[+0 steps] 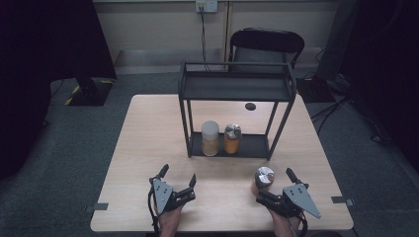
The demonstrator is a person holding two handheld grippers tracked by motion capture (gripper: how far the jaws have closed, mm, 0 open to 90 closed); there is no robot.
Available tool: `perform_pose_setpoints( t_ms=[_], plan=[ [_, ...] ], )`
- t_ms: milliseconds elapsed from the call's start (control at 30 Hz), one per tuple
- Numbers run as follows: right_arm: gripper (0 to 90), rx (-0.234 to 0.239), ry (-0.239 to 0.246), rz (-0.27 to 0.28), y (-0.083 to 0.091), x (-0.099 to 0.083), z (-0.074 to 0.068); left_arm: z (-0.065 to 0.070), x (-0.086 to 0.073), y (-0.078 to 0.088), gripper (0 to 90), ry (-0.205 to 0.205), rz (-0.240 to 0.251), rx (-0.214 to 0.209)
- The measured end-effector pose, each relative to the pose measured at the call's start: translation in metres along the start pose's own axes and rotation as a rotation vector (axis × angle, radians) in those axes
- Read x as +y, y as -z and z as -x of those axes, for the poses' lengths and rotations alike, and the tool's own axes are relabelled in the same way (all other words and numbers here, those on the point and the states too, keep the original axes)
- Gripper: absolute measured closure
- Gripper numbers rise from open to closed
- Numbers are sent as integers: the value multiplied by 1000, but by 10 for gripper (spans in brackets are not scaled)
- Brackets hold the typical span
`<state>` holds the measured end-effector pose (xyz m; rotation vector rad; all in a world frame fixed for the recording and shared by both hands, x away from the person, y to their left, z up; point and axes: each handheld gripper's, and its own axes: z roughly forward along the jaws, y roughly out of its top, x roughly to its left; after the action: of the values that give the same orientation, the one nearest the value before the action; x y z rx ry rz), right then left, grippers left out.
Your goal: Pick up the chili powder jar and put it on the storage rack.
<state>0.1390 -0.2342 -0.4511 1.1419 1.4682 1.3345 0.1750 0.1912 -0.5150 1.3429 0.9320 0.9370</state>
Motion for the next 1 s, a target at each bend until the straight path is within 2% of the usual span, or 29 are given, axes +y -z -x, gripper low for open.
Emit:
perform_pose_setpoints(
  t_ms=[100, 300, 633, 1000],
  plan=[
    [6, 10, 10, -8, -2, 0, -1, 0, 0, 0, 20, 0, 1, -1],
    [57, -5, 4, -3, -7, -6, -2, 0, 0, 0, 20, 0, 0, -1],
    [165, 38, -8, -33, -15, -7, 4, 0, 0, 0, 20, 0, 1, -1],
    [223, 64, -12, -63, -15, -10, 6, 0, 0, 0, 21, 0, 2, -1]
  ],
)
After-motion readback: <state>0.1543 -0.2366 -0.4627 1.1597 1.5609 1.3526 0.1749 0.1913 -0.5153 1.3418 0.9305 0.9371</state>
